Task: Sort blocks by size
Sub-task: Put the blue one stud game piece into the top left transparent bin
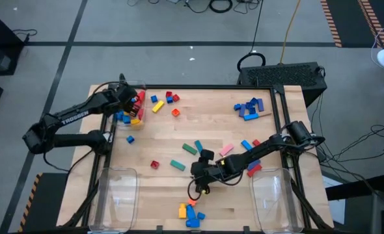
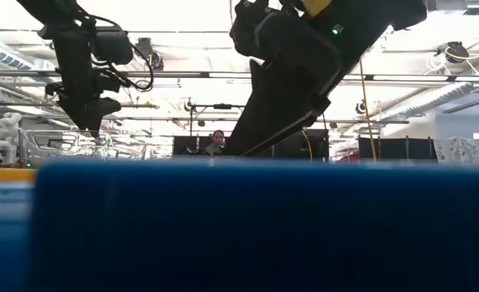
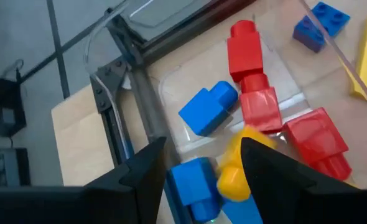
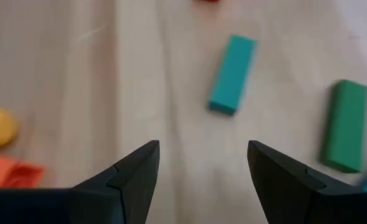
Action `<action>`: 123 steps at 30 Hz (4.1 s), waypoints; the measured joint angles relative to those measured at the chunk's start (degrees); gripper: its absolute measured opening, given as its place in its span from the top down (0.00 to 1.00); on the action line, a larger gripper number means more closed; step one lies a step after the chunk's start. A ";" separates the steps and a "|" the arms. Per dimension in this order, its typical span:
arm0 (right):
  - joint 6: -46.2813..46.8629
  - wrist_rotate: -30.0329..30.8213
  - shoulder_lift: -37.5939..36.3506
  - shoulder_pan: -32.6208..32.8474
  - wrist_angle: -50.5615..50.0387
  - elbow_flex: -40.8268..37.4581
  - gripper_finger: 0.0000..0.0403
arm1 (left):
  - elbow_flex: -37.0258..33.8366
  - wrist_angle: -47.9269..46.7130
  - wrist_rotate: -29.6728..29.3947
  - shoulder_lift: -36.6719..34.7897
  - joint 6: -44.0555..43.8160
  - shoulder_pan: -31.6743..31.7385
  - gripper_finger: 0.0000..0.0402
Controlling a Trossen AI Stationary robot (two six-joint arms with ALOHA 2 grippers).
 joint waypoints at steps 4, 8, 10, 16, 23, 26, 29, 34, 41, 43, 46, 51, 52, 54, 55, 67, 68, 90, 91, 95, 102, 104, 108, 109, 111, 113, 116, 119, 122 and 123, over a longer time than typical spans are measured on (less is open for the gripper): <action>-1.68 -5.41 0.00 0.00 0.16 0.00 0.43 | 0.01 -0.03 3.59 -1.08 2.71 -1.36 0.48; -2.18 -9.30 0.00 0.06 0.48 0.00 0.43 | 0.01 -0.01 7.40 -3.98 2.71 -4.41 0.48; -2.54 -11.03 0.00 0.04 0.82 0.00 0.43 | 0.01 0.20 9.67 -6.10 2.66 -6.77 0.48; -4.46 -13.06 0.00 1.26 6.24 0.00 0.43 | 0.03 3.49 16.95 -13.36 -2.63 -16.91 0.50; -12.30 -18.82 -0.02 3.50 14.21 0.01 0.43 | 0.12 9.73 17.50 -16.58 -11.87 -35.27 0.59; -13.81 -18.89 -0.02 4.91 14.59 0.02 0.43 | 0.12 12.10 15.11 -15.51 -14.19 -43.54 0.63; -12.96 -18.89 -0.02 6.59 14.59 0.02 0.43 | 0.12 15.50 12.39 -13.31 -15.99 -51.42 0.66; -11.03 -16.71 0.04 9.88 16.25 0.02 0.43 | 0.12 24.04 7.08 -7.79 -16.75 -62.19 0.70; -8.99 -15.19 0.08 12.46 17.04 0.07 0.43 | 0.12 34.52 5.13 1.83 -16.75 -70.62 0.70; -7.49 -15.16 0.58 12.41 17.04 0.07 0.44 | 0.12 36.30 5.06 4.62 -16.76 -72.18 0.70; -6.13 -15.71 1.72 12.39 17.29 0.04 0.47 | 0.12 38.63 5.25 8.50 -16.75 -74.33 0.70; -5.74 -16.07 3.48 11.96 17.58 0.04 0.57 | 0.12 41.66 8.96 13.98 -16.69 -77.44 0.70; -5.54 -16.92 3.72 11.82 17.62 0.08 0.59 | 0.10 42.38 9.51 14.83 -16.64 -77.88 0.70; -5.49 -18.21 3.99 11.54 17.60 0.68 0.64 | 0.10 44.18 10.64 16.38 -16.43 -78.65 0.70; -5.58 -18.96 4.57 11.35 18.00 1.47 0.66 | 0.10 44.71 11.20 16.98 -16.32 -78.96 0.70; -9.62 -23.16 13.39 9.91 5.77 14.50 0.84 | 0.08 46.26 11.89 19.10 -15.38 -79.60 0.70; -9.40 -22.94 13.58 9.84 5.05 14.60 0.85 | 0.07 46.15 11.88 19.10 -15.38 -79.60 0.70; -5.44 -8.20 6.08 5.28 -18.08 14.27 0.88 | 0.10 44.24 1.96 19.08 -15.38 -79.56 0.70; -4.82 -7.47 5.49 5.55 -18.21 14.27 0.88 | 0.08 44.24 0.82 19.08 -15.38 -79.54 0.70; -0.74 -1.52 3.24 6.66 -21.47 14.40 0.85 | 0.08 44.28 -5.00 19.08 -15.35 -78.73 0.70; 25.29 17.02 1.25 9.69 -30.75 14.40 0.72 | 0.10 44.94 -10.80 19.08 -15.31 -75.94 0.70; 33.84 18.49 1.46 10.93 -32.03 14.40 0.68 | 0.07 44.90 -10.91 19.08 -15.27 -75.13 0.70; 40.90 19.29 1.90 12.89 -31.93 14.40 0.61 | 0.07 44.82 -10.89 19.08 -14.78 -73.51 0.70; 42.01 19.54 1.90 13.16 -31.89 14.40 0.60 | 0.09 44.79 -10.91 19.08 -13.96 -73.10 0.70; 44.24 19.56 1.90 13.53 -31.82 14.40 0.57 | 0.07 44.73 -10.94 19.08 -9.71 -72.35 0.70; 44.54 18.48 1.90 13.91 -31.01 14.40 0.55 | 0.08 44.73 -10.95 19.08 -5.02 -71.50 0.70; 43.98 16.76 2.00 14.20 -27.43 14.40 0.53 | 0.09 44.74 -10.97 19.08 0.49 -69.93 0.70; 43.75 13.25 2.27 13.77 -23.66 14.40 0.53 | 0.10 45.13 -10.95 19.08 3.33 -67.39 0.70; 40.82 11.94 2.27 12.57 -20.44 14.42 0.55 | 0.07 45.24 -10.95 19.08 4.36 -64.62 0.70; 40.93 11.46 2.27 12.14 -19.65 14.43 0.56 | 0.07 45.27 -10.86 19.08 4.42 -63.66 0.70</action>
